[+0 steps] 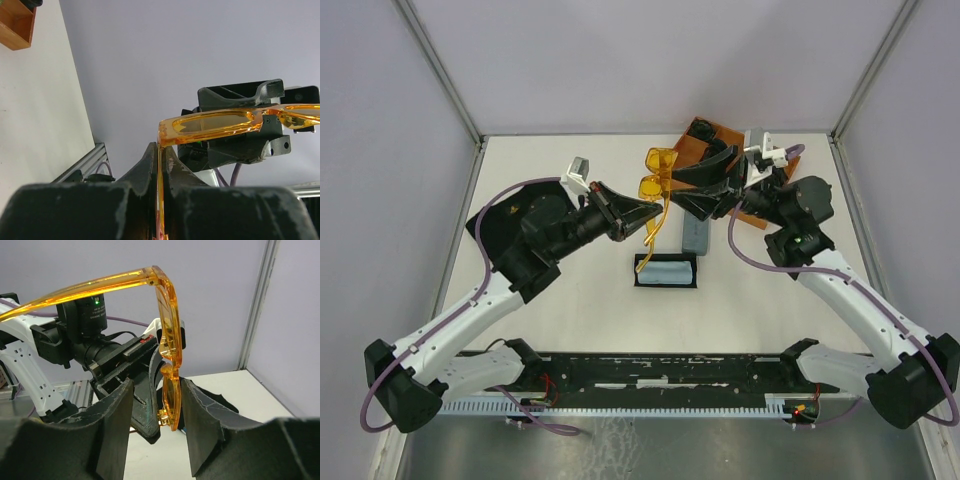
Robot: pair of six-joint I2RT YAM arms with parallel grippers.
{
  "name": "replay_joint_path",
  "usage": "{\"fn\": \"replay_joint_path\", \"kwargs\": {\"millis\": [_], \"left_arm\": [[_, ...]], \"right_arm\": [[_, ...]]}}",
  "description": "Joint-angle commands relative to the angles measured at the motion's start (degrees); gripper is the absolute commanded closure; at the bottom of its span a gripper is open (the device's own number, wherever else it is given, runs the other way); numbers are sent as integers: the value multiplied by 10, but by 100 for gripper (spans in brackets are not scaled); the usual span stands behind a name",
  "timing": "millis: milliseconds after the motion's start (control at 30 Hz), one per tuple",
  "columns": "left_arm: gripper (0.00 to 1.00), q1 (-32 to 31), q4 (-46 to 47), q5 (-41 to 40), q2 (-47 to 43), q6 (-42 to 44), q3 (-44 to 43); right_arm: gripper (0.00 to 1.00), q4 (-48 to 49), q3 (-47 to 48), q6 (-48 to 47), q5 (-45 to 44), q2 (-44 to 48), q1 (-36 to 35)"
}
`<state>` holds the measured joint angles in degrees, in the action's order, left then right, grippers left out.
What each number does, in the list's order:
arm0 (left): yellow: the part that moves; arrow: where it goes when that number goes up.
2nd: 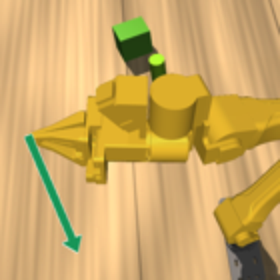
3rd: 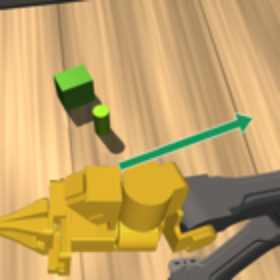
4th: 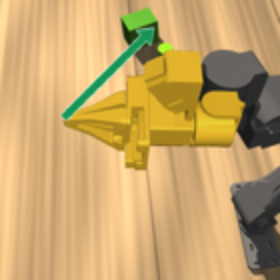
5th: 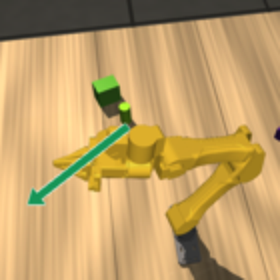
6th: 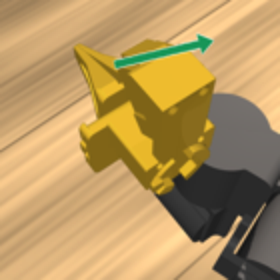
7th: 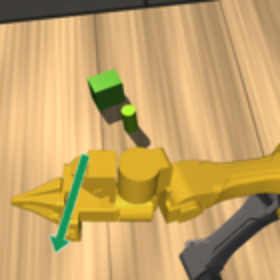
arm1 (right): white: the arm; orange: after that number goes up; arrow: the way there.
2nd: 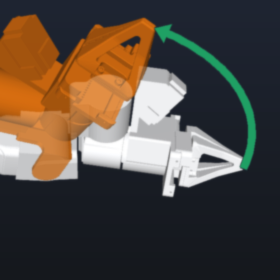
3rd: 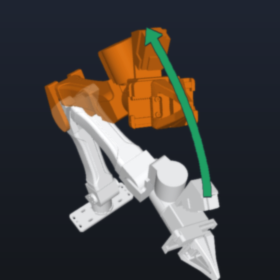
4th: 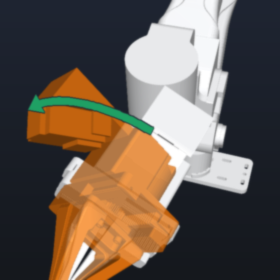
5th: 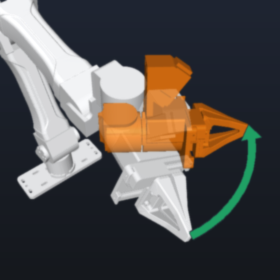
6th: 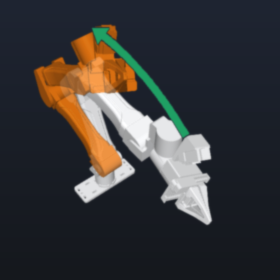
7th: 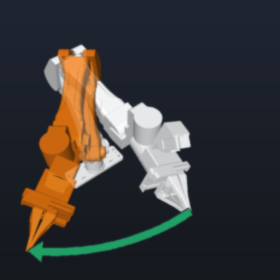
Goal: Organize the sunglasses
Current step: Fold the sunglasses.
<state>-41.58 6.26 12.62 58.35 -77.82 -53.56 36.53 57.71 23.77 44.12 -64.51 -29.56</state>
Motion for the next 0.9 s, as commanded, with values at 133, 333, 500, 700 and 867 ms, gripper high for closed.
{"fn": "replay_joint_path", "kwargs": {"millis": [133,333,500,700,867], "left_arm": [[97,1,45,28,1,-21,-5],[97,1,46,32,5,-20,-4],[97,1,46,35,7,-20,-2],[97,1,46,37,7,-20,-1],[97,1,46,42,10,-18,-3]], "right_arm": [[50,-32,38,-32,19,-6,1],[50,-29,50,-27,21,-10,2],[52,-29,54,-25,19,-11,2],[56,-29,58,-23,16,-16,2],[58,-18,59,-12,17,-23,2]]}}
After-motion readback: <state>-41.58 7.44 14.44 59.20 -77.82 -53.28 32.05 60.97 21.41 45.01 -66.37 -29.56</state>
